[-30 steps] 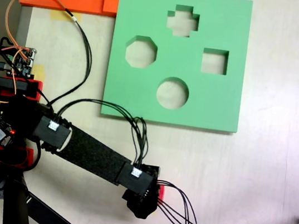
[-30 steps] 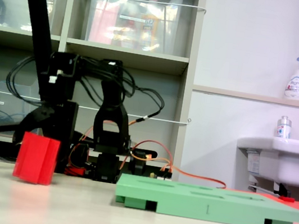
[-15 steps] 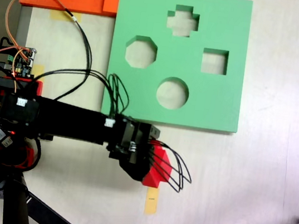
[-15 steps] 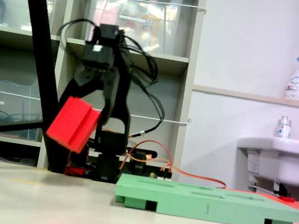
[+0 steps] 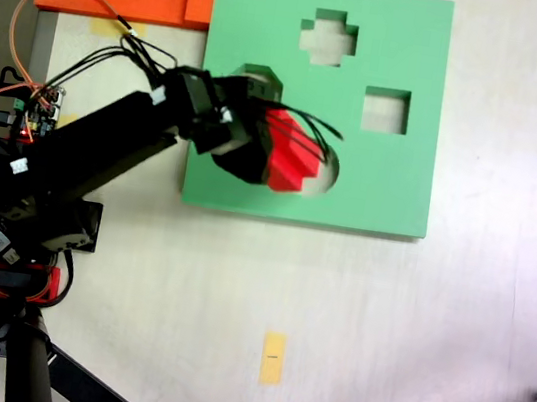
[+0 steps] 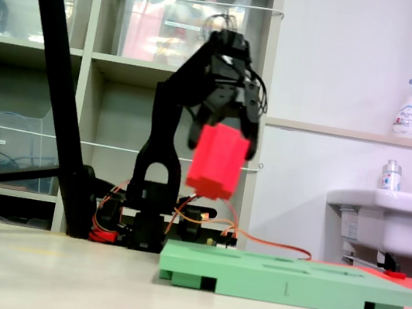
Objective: Put the cross columnar block into the corresponding hole
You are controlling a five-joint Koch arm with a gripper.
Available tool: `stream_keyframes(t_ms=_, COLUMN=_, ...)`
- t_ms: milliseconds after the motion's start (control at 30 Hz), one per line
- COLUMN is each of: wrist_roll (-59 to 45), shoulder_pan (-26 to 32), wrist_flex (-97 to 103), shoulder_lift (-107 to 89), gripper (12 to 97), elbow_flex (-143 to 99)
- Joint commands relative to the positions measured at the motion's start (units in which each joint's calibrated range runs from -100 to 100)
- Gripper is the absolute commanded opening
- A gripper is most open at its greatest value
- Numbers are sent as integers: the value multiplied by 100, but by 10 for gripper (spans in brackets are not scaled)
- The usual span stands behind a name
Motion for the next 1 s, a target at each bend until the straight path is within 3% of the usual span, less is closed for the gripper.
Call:
stream_keyframes(t_ms=0, wrist_roll=308, shoulder_pan=244, wrist_flex=276, shoulder_lift=107, gripper=429, elbow_flex=393)
stream_keyframes(t_ms=433, wrist_roll=1519, shoulder_pan=855, wrist_flex=2837, shoulder_lift=1629, gripper=430, elbow_flex=383)
stream_keyframes(t_ms=633, wrist_roll=1558, shoulder_pan=918, wrist_flex=3926, shoulder_lift=2132, gripper=430, elbow_flex=403)
stream_keyframes(t_ms=967, wrist_roll=1558, shoulder_pan=1016, wrist_flex=4118, shoulder_lift=2425, gripper=432, elbow_flex=483)
